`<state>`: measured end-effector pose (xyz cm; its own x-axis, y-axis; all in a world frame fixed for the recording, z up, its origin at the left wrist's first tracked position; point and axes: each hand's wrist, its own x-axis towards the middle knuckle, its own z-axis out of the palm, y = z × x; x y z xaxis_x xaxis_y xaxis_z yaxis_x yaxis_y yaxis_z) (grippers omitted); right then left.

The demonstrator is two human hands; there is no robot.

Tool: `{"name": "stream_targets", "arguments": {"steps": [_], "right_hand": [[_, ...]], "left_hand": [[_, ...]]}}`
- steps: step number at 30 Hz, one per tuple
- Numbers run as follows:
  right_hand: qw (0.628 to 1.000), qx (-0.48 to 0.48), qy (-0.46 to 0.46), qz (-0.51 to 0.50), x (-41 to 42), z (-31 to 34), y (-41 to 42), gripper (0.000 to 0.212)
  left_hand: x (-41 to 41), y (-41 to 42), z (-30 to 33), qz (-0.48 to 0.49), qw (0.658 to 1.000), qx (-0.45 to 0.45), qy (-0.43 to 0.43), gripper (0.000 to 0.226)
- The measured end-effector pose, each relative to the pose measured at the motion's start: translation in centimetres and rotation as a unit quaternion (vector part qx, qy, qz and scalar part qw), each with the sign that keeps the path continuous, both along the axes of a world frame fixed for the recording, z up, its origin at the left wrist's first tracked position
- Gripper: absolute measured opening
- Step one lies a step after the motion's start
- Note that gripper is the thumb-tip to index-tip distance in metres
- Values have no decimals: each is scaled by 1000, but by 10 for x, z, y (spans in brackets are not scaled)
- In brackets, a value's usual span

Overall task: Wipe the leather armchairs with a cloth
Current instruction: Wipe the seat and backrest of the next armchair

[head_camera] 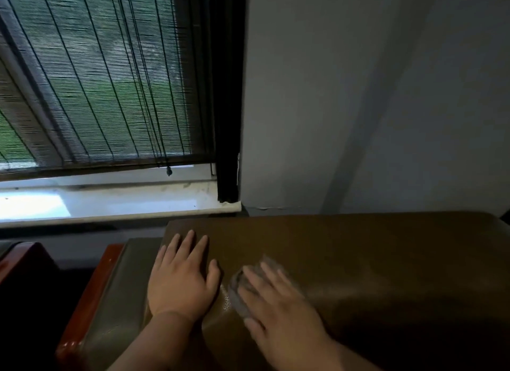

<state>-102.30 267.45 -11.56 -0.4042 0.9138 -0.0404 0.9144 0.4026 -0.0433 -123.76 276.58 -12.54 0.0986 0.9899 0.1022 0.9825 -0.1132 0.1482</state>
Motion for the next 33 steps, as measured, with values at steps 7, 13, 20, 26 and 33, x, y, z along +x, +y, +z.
{"name": "stream_targets", "arguments": {"steps": [7, 13, 20, 26, 33], "right_hand": [[952, -1, 5, -305, 127, 8, 29, 66], [996, 10, 51, -73, 54, 2, -21, 59], [933, -3, 21, -361, 216, 11, -1, 89], [988, -21, 55, -140, 124, 7, -1, 70], [953, -41, 30, -300, 219, 16, 76, 65]], "left_hand": [[4, -1, 1, 4, 1000, -2, 9, 78], [6, -23, 15, 36, 997, -64, -10, 68], [118, -38, 32, -51, 994, -32, -92, 63], [145, -35, 1, -32, 998, 11, -51, 73], [148, -26, -10, -34, 998, 31, -40, 70]]}}
